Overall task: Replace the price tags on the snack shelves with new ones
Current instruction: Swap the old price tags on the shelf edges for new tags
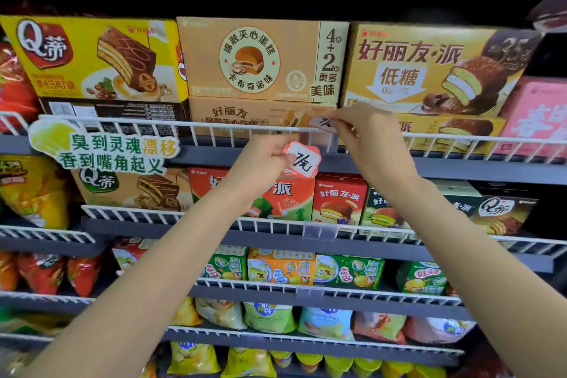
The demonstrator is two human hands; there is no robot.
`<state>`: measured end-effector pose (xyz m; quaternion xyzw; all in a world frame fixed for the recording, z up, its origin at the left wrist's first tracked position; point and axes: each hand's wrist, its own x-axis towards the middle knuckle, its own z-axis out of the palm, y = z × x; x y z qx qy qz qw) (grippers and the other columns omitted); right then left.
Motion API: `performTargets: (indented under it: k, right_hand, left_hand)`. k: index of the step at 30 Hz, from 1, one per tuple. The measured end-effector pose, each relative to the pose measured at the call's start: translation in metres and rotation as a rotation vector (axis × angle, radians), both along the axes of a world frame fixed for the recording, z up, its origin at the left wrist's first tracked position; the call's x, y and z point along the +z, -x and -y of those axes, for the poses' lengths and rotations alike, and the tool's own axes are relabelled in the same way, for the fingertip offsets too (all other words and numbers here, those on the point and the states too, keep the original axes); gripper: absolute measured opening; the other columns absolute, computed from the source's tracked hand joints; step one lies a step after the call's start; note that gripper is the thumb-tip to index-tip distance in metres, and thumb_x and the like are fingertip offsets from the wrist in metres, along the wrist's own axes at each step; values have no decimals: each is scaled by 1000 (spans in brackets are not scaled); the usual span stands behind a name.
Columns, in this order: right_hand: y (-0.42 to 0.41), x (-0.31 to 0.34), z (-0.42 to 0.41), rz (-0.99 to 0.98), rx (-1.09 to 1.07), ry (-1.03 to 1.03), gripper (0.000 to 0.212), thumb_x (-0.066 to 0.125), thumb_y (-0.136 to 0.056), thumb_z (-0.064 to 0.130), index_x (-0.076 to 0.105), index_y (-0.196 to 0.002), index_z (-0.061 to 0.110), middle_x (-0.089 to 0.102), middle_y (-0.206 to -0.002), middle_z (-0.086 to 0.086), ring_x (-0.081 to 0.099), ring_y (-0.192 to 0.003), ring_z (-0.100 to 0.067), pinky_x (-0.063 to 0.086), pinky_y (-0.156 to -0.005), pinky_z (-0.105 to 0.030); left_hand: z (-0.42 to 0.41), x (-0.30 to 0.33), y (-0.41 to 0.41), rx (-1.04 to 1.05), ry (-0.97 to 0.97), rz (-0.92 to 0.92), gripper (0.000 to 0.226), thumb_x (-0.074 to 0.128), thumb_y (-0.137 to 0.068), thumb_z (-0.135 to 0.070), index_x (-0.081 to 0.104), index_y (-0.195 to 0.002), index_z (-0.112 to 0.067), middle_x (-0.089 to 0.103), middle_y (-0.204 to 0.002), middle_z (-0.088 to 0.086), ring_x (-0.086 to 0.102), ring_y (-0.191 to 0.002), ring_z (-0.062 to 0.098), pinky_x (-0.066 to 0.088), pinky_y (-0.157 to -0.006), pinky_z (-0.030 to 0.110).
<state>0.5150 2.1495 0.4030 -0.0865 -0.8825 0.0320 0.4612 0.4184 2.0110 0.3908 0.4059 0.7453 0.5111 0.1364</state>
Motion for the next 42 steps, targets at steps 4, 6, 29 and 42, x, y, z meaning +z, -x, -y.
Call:
performTargets:
  k: [4, 6, 29, 42]
  right_hand:
    - [-2, 0, -1, 4, 17, -27, 25, 53, -91, 5, 68, -111, 7, 61, -77, -12, 53, -65, -24, 44, -60, -31]
    - [-1, 1, -2, 42, 21, -56, 25, 54, -91, 4, 67, -112, 7, 61, -77, -13, 56, -68, -28, 46, -60, -34]
    - [10, -27, -6, -62, -178, -269, 12, 58, -82, 10, 69, -79, 6, 63, -72, -8, 54, -63, -28, 41, -50, -29]
    - [11, -26, -8, -59, -245, -331, 37, 79, -64, -2, 66, -96, 11, 58, -68, -5, 54, -63, -26, 38, -54, -28]
  left_hand:
    - [4, -2, 5, -6, 21, -42, 39, 46, -96, -7, 51, -132, -20, 64, -118, 3, 61, -103, 13, 48, -88, 30]
    - [5, -3, 8, -9, 44, -90, 39, 45, -96, -5, 52, -131, -23, 65, -113, 2, 63, -96, 13, 49, -83, 29]
    - [11, -1, 17, -22, 184, -402, 41, 43, -96, -6, 50, -130, -28, 63, -117, 5, 64, -76, 3, 54, -62, 29]
    - [7, 0, 19, -22, 163, -381, 41, 44, -95, -6, 52, -129, -27, 61, -124, 7, 62, -83, 18, 52, -72, 42]
